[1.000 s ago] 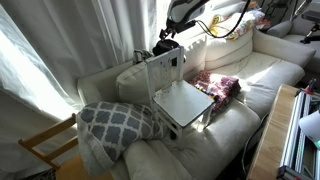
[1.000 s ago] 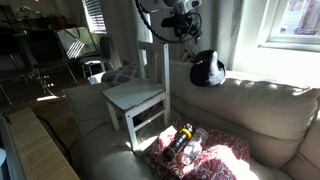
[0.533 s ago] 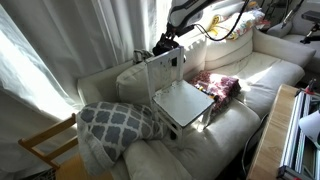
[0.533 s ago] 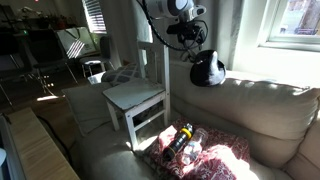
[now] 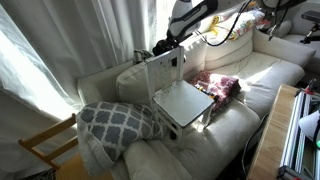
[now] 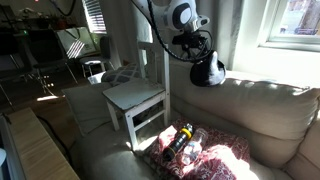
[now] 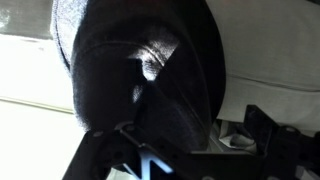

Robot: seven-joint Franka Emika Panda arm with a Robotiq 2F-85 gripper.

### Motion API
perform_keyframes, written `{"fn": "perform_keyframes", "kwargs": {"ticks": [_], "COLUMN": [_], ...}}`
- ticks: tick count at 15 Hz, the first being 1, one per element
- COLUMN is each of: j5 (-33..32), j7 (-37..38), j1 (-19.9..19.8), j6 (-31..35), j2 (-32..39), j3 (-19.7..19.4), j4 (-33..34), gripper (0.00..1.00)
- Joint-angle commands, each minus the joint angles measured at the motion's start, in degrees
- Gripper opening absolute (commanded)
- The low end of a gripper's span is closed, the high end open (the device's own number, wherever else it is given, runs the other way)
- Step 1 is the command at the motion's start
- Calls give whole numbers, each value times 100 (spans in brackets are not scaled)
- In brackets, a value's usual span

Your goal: Hang the black hat on the backrest of the white chair

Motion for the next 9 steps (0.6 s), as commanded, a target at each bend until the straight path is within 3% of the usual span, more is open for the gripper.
{"fn": "perform_keyframes", "kwargs": {"ticks": [1,9], "j5": [1,21], "j7": [-72,-51], "j1": [-75,-206], "j6": [268,281], "j2": [469,662], "j3": [17,-12], "j4": [480,846], "gripper": [68,7]}}
